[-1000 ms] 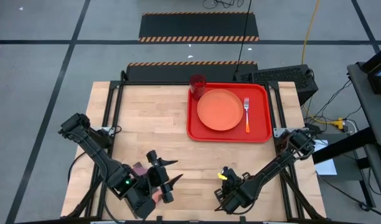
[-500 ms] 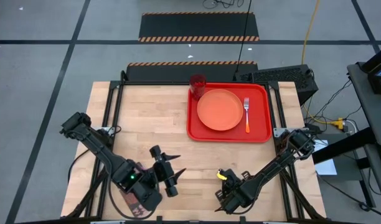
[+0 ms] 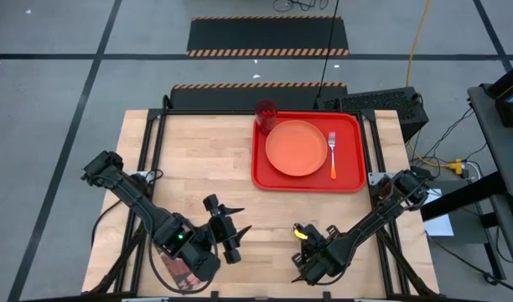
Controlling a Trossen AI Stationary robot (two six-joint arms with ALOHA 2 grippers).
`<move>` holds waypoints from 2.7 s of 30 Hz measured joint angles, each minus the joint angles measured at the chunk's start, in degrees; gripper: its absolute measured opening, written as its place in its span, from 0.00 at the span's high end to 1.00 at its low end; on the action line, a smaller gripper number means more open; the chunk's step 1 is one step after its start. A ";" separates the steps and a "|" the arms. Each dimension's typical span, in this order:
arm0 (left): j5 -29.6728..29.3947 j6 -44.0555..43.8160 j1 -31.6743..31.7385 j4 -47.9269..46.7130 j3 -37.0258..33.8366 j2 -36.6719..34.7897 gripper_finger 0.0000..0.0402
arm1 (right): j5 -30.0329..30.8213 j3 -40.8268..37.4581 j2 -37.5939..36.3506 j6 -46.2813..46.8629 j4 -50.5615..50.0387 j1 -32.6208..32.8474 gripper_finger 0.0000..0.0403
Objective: Pick and place plate/cup/fork/spoon on tray
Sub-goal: Put the yellow spoon beside the orange fork on the red tray
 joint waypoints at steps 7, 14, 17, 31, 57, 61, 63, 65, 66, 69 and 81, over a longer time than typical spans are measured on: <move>0.03 0.04 0.00 -0.03 0.00 0.00 0.39 | 1.46 0.01 -2.28 0.37 -5.52 0.04 0.93; 0.17 0.90 0.00 -0.13 0.00 0.00 0.39 | 3.46 0.03 -5.26 0.40 -13.36 -1.15 0.93; 0.17 0.94 0.00 -0.15 0.00 0.00 0.39 | 5.69 0.03 -7.30 0.41 -16.78 -2.10 0.93; 0.15 1.51 0.00 -0.43 0.00 -0.02 0.39 | 12.71 0.12 -21.80 -8.29 -30.37 -10.55 0.93; 0.13 1.23 0.29 -0.32 -0.83 -0.04 0.39 | 19.73 -36.93 -52.57 -14.72 -13.06 -38.05 0.93; 0.11 1.77 1.56 -0.03 -0.83 -0.04 0.39 | 19.20 -38.52 -53.42 -21.52 -8.94 -44.29 0.93; 0.07 2.57 2.18 -0.02 -0.83 -0.04 0.39 | 18.83 -38.83 -53.42 -24.56 -7.70 -47.95 0.93; 0.33 2.74 2.92 -0.05 -0.83 -0.04 0.39 | 17.44 -39.04 -53.25 -27.99 -5.90 -51.54 0.93; 0.74 2.78 3.28 -0.05 -0.83 -0.04 0.39 | 16.77 -39.19 -53.18 -29.82 -4.59 -53.17 0.93; 1.50 2.82 4.12 -0.11 -0.83 -0.04 0.39 | 14.99 -40.30 -53.15 -35.30 0.23 -58.08 0.93; 2.69 3.27 4.48 -0.42 -0.83 -0.04 0.39 | 8.71 -47.94 -53.13 -46.79 13.19 -72.47 0.92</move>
